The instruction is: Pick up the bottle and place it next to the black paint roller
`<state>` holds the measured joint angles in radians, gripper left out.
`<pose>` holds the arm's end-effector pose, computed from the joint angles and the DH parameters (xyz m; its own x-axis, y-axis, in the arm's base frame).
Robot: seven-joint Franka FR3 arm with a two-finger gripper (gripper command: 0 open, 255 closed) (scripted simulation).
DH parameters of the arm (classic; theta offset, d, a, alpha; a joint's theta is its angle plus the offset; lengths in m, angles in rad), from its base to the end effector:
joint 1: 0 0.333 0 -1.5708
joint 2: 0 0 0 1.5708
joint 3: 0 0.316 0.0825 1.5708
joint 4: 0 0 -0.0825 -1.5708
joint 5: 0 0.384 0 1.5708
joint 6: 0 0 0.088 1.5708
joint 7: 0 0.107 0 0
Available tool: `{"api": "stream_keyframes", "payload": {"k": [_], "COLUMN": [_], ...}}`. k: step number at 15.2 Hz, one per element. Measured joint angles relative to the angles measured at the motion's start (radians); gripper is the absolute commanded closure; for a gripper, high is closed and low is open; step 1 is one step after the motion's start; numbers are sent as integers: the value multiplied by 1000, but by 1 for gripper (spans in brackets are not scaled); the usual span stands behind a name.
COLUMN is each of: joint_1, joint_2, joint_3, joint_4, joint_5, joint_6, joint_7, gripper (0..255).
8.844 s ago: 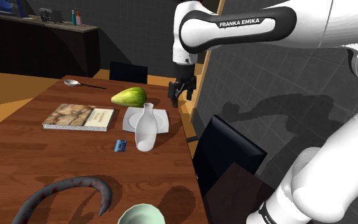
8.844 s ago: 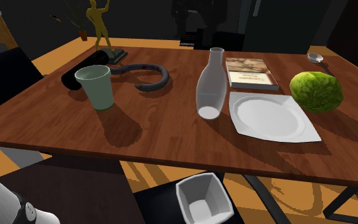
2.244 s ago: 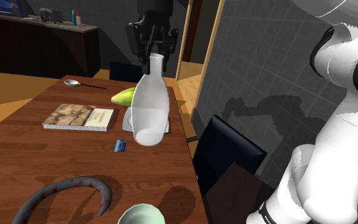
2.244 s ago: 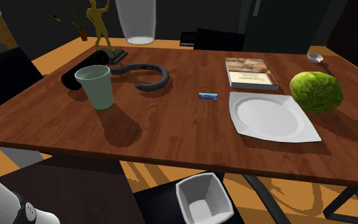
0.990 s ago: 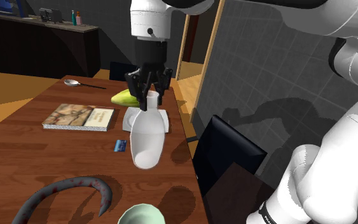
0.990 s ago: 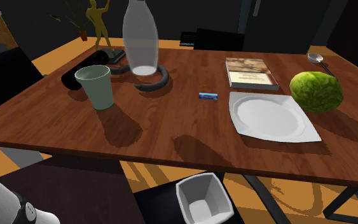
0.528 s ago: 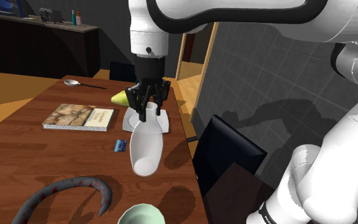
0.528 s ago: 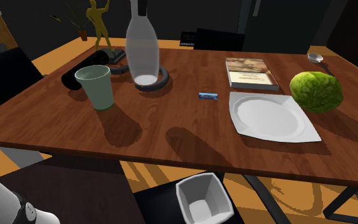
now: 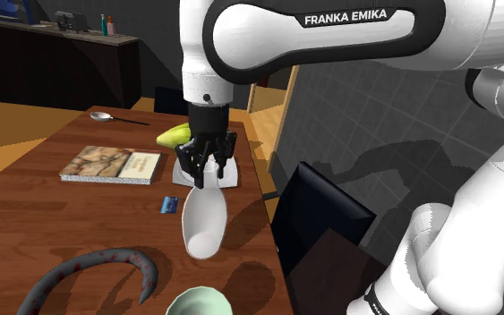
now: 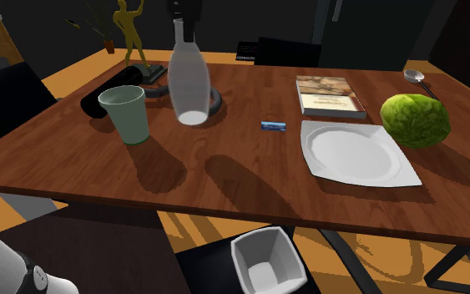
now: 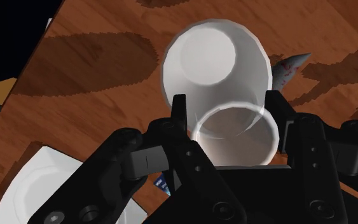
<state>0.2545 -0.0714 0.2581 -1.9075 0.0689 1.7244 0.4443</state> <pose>0.4555 0.2671 0.5157 0.9910 0.0514 -0.1236 0.0525 -0.9986 0.0054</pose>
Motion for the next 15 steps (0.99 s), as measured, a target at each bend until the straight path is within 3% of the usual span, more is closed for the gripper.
{"api": "stream_keyframes", "payload": {"k": [15], "joint_1": [2], "joint_2": [36], "joint_3": [3], "joint_4": [-165], "joint_5": [-5], "joint_6": [200], "joint_7": [-5], "gripper": [255]}}
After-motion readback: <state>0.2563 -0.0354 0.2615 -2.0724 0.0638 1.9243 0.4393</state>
